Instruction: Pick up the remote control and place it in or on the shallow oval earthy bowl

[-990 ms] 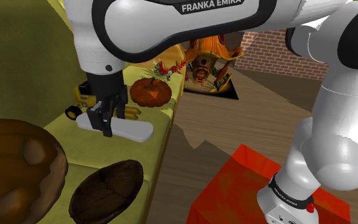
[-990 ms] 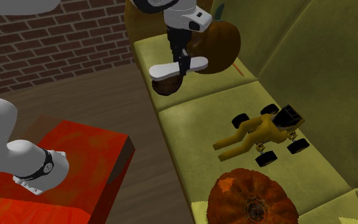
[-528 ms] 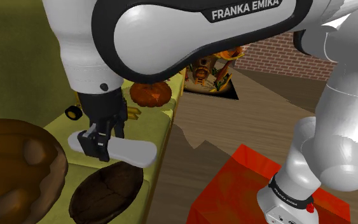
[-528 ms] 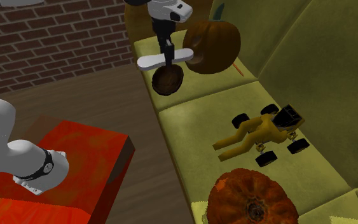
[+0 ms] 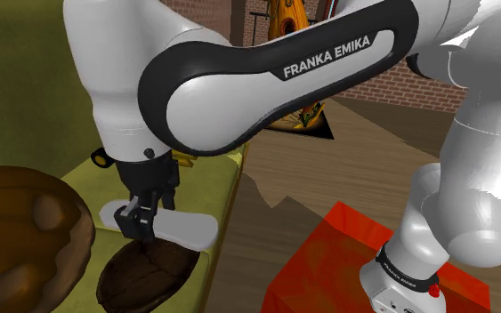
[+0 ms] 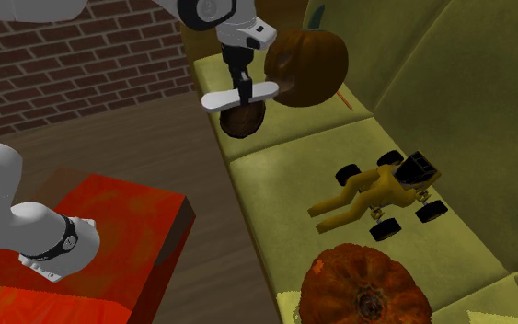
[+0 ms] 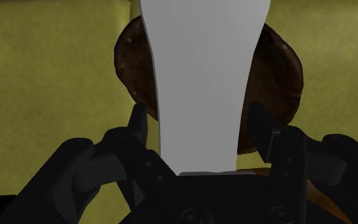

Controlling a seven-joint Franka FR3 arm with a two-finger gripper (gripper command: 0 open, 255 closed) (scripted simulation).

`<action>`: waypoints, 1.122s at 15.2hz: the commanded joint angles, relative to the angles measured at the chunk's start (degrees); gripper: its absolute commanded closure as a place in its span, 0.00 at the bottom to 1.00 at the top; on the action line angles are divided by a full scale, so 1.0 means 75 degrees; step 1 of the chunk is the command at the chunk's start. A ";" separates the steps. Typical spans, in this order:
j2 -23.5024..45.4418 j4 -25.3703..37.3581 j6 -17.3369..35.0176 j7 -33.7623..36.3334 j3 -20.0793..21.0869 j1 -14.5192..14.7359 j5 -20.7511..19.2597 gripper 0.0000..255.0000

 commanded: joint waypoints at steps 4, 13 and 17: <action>0.0097 -0.0424 0.0515 0.0067 -0.0014 0.0007 -0.0066 1.00; 0.0097 -0.0423 0.0515 0.0068 -0.0014 0.0008 -0.0066 0.00; 0.0097 -0.0423 0.0514 0.0067 -0.0014 0.0008 -0.0066 0.00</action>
